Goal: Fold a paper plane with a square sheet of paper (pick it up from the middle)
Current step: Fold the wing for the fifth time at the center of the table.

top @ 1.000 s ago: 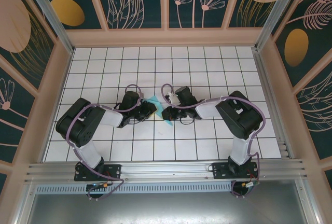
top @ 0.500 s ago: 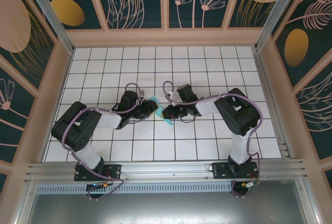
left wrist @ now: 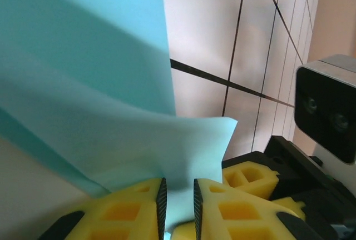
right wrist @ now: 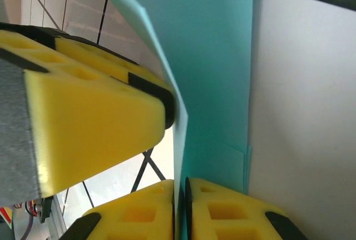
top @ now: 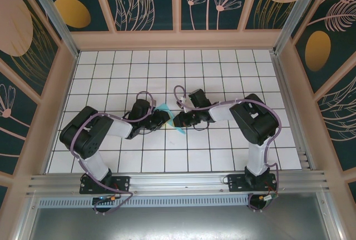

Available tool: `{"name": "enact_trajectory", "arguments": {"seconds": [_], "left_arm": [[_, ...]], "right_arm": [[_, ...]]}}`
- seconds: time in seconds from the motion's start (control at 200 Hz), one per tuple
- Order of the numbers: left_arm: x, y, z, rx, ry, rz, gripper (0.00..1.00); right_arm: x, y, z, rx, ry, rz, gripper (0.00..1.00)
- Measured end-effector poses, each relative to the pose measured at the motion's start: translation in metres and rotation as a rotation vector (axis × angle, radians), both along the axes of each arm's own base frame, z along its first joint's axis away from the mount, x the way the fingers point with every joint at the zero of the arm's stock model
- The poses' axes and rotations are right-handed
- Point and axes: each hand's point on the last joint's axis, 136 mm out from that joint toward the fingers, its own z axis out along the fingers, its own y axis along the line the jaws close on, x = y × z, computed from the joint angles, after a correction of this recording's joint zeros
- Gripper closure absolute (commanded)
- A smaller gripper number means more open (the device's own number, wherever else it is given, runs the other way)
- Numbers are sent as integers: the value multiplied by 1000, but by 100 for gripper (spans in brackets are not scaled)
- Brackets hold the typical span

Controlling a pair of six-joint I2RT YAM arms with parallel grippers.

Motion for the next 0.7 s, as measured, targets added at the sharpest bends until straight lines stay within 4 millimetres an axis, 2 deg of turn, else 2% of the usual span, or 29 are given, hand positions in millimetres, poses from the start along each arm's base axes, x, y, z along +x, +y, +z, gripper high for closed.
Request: {"name": "enact_trajectory", "arguments": {"seconds": [0.18,0.701], "left_arm": [[1,2,-3,11,5,10,76],[1,3,-5,19,9,15,77]], "right_arm": [[-1,2,4,-8,22,7,74],[-5,-11,2,-86,12,7,76]]}}
